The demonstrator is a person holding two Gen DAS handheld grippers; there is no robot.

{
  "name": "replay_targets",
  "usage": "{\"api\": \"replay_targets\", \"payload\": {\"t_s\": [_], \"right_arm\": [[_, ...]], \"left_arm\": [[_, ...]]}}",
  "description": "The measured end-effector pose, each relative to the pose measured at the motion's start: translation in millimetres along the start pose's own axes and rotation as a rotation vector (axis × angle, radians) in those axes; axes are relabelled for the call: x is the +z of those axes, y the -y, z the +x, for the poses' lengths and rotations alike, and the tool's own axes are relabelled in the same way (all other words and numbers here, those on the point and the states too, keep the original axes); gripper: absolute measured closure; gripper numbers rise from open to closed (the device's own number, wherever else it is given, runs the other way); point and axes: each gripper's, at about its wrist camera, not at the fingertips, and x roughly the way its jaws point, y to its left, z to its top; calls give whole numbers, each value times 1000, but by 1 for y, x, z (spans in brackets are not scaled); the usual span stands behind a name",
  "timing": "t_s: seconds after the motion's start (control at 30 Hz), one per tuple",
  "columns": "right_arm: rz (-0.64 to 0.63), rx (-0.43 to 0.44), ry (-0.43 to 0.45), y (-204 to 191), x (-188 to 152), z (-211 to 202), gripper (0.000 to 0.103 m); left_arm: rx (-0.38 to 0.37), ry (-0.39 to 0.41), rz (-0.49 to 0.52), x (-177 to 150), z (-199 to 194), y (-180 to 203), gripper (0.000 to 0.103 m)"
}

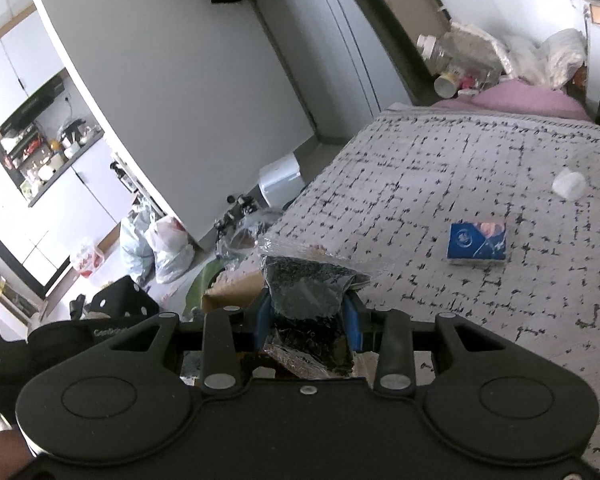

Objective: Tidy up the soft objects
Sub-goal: 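Lower the grey plush and black bag into the box and open both grippers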

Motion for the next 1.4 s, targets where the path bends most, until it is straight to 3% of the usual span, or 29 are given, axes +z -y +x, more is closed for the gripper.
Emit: {"api": "replay_targets", "payload": {"t_s": [0.27, 0.4, 0.53, 0.63, 0.73, 0.93, 1.13, 1.4], "right_arm": [[7, -13, -30, 1, -3, 12, 66], [5, -7, -47, -1, -5, 18, 66], [-3, 9, -69, -5, -7, 22, 65], [8, 27, -90, -7, -7, 24, 60], [52, 43, -82, -2, -6, 20, 47], [91, 32, -48, 14, 1, 1, 46], [117, 13, -22, 34, 8, -19, 44], [126, -2, 3, 53, 14, -42, 26]], "left_arm": [[-65, -28, 24, -1, 16, 10, 81], [-45, -22, 21, -1, 17, 12, 71], [-25, -19, -6, 1, 15, 6, 67], [-13, -22, -13, 2, 13, 3, 66], [-8, -25, -10, 2, 9, 4, 65], [-6, -18, 12, 0, -2, 15, 52], [1, -3, 40, -4, -14, 33, 32], [5, -10, 63, -12, -26, 52, 23]]}}
